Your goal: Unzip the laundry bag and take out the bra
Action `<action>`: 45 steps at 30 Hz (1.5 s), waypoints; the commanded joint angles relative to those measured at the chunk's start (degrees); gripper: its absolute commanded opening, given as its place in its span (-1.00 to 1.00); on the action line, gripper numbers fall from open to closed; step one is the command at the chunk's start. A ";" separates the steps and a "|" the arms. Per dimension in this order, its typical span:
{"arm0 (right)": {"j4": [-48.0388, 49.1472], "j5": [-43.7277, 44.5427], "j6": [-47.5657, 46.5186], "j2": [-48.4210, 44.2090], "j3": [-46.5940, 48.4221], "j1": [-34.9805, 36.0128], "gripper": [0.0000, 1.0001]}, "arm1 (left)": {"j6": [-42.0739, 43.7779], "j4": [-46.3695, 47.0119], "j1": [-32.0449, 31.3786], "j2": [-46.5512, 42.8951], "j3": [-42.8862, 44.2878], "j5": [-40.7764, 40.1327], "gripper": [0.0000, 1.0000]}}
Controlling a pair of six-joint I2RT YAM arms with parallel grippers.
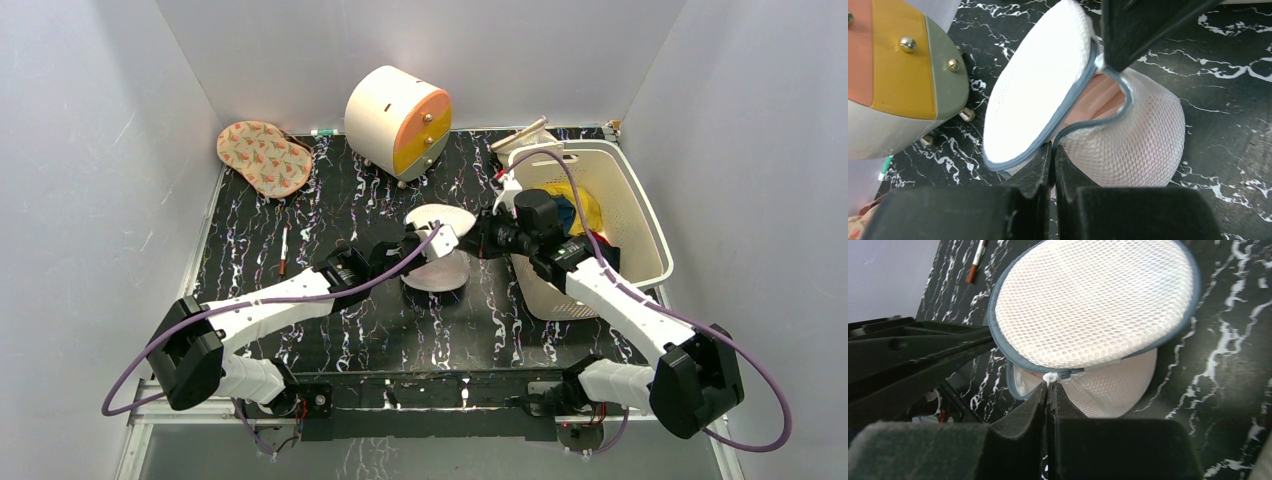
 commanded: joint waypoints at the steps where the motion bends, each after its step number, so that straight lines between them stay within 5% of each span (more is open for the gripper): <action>1: 6.51 -0.50 2.58 0.39 0.70 2.46 -1.00 | -0.91 -2.17 0.21 -1.24 3.03 5.02 -1.00; 8: 3.17 10.92 2.07 -2.93 -2.17 2.45 -1.00 | 0.97 1.08 0.15 -3.08 0.78 -2.67 -1.00; 14: 0.40 10.71 -1.25 -3.18 -1.90 2.52 -1.00 | -0.17 -3.95 0.14 -4.51 2.79 7.51 -0.95; 18: -1.60 8.58 -2.47 -3.11 -0.16 2.52 -0.99 | -2.93 -3.04 0.21 -7.76 2.05 11.34 0.30; 27: -10.27 9.91 -8.95 -6.84 4.70 2.87 -0.58 | -9.87 0.78 3.94 -9.73 3.41 6.12 0.95; 31: -11.52 12.77 -10.29 -6.96 7.28 2.85 -0.25 | -12.00 2.91 6.03 -8.42 3.97 -5.45 0.97; 39: -11.53 12.39 -9.89 2.41 16.81 7.26 0.04 | -9.67 16.81 8.47 -14.38 -1.40 -34.34 0.97; 45: -16.89 22.61 -11.29 14.25 29.60 15.62 0.39 | -4.49 28.80 9.57 -19.94 -7.39 -41.78 0.97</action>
